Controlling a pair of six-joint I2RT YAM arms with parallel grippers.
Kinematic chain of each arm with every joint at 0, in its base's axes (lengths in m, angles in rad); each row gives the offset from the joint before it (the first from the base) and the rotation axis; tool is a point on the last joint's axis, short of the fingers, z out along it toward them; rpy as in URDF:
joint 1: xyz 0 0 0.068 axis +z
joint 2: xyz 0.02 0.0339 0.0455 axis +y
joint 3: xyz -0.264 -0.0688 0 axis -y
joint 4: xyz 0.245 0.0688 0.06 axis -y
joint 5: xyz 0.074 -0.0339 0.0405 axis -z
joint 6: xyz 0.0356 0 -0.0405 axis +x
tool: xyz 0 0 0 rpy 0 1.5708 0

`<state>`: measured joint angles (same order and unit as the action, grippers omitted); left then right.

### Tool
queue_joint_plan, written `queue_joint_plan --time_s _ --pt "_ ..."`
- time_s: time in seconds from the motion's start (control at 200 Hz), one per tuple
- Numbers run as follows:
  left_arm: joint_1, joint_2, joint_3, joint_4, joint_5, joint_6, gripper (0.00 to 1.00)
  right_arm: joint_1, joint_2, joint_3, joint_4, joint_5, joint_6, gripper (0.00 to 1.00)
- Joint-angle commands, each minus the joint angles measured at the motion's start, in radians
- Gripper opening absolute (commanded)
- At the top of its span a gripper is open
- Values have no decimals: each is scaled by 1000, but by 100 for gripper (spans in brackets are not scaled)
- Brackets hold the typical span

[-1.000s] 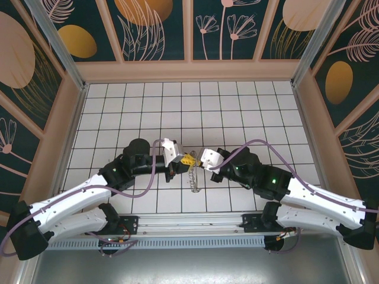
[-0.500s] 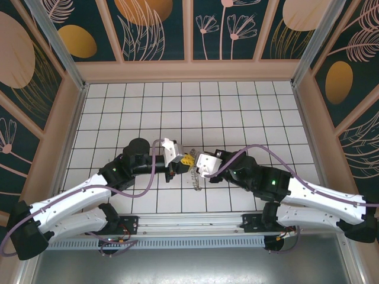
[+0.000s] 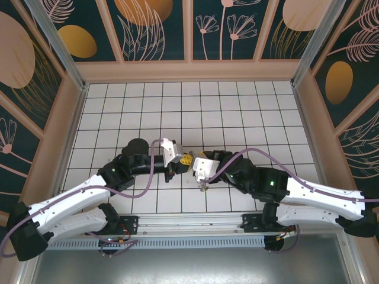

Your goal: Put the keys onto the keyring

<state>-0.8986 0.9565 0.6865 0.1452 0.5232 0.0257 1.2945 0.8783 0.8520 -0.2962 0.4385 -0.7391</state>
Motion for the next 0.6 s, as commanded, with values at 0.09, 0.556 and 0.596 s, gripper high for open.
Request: queue_joint_plan --time_s 0.09,0.556,0.596 --pt "-9 -18 -25 -6 39 11 0 19 0 63 83 53 -45 0" --pt "-9 -38 -57 24 -30 -10 16 55 51 83 101 164 -137 0" --pt "-9 -43 -67 36 -47 -20 27 52 50 91 96 159 -128 0"
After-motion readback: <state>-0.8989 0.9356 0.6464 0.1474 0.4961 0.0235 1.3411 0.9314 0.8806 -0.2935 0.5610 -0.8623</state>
